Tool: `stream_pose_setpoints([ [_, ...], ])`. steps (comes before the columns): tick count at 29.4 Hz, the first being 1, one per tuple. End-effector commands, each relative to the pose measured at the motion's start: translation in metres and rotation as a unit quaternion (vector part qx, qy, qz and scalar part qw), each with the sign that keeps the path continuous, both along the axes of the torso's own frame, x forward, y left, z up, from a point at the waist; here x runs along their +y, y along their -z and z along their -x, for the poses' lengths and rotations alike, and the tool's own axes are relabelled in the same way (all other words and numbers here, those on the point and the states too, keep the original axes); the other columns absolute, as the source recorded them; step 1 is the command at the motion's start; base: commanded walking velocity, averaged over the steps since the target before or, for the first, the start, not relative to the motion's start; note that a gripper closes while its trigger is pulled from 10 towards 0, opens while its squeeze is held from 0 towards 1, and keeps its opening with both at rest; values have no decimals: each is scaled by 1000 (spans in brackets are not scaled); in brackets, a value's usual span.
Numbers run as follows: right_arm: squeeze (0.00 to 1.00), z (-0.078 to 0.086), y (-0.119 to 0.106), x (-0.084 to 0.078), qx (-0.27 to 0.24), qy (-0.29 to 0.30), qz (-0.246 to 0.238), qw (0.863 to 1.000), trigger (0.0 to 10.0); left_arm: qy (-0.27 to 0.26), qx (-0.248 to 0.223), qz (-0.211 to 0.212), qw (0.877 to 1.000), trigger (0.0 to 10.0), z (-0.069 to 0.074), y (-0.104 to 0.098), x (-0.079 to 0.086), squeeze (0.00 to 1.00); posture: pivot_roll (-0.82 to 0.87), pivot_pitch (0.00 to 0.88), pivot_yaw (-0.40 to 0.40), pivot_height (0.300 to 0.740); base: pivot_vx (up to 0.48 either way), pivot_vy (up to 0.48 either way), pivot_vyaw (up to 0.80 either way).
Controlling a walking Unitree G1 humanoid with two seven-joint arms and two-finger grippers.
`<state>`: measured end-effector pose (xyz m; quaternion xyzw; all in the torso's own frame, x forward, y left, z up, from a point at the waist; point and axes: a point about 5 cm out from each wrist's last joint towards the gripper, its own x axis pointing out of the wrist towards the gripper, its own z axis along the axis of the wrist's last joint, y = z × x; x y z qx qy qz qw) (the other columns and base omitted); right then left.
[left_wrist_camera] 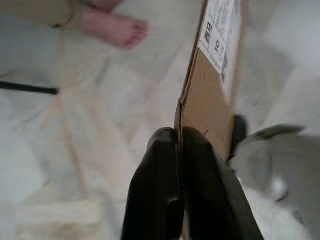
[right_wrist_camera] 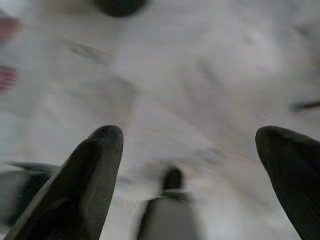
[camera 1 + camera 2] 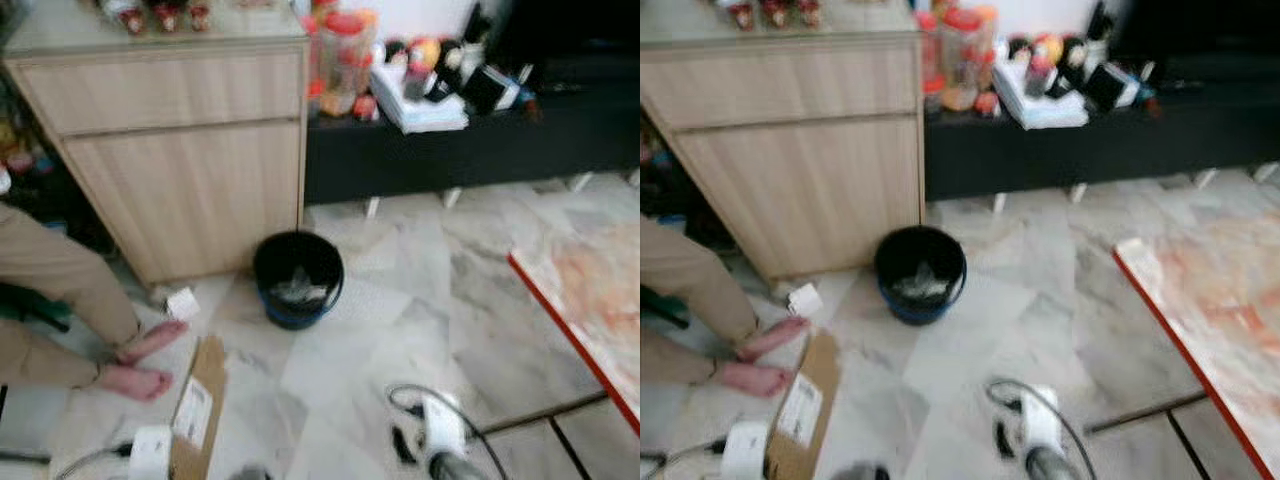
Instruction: Picking trash to rubbish bin
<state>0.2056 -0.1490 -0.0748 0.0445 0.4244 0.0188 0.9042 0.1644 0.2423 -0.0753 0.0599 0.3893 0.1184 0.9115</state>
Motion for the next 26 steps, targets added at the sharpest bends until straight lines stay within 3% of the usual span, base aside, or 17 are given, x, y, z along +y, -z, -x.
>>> stream_pose_setpoints([
  [1,0,10,5,-13,19,10,14,1000,10000,-1,7,3,1000,10000,3,2,-3,0,128,167,-34,740,398,0,0],
  [22,0,7,4,-9,12,-9,14,1000,10000,1,12,5,1000,10000,5,4,-4,0,137,172,-35,740,393,0,0],
  [26,0,8,4,-10,14,-17,19,1000,10000,0,12,5,1000,10000,5,4,-4,0,139,175,-39,740,393,0,561],
])
